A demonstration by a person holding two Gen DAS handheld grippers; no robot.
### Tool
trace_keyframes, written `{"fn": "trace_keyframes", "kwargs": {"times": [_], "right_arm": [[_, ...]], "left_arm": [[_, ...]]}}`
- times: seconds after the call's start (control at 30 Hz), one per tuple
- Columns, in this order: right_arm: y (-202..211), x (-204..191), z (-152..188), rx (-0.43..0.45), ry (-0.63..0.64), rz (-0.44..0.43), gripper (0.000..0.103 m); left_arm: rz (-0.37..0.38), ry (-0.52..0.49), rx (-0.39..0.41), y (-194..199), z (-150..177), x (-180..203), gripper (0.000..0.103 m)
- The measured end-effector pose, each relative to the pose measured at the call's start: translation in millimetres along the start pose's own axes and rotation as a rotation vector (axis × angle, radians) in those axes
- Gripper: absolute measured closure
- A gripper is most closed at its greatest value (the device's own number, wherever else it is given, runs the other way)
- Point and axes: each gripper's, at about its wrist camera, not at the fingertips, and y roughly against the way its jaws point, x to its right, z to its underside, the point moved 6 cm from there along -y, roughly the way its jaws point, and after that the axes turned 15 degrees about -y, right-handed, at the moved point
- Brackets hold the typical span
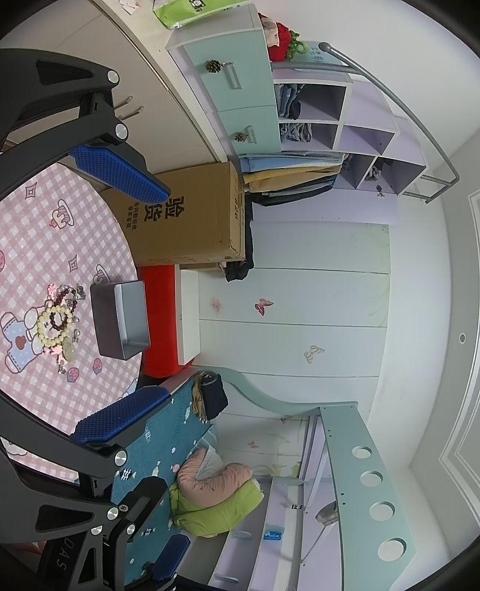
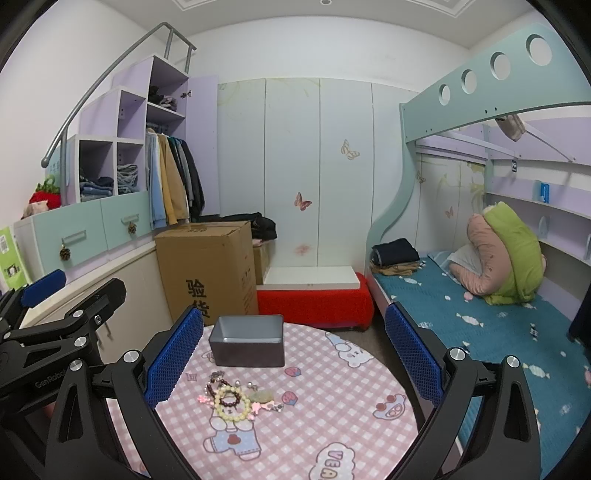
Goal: Organize jewelry
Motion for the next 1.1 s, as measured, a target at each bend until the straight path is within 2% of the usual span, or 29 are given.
{"fn": "trace_keyframes", "kwargs": {"times": [1.1], "right_arm": [[-3,3,2,-0.011,-0.006,0.002,0.007]], "left_arm": [[0.011,-0.004,-0.016,-8,3,9,0.007]]}}
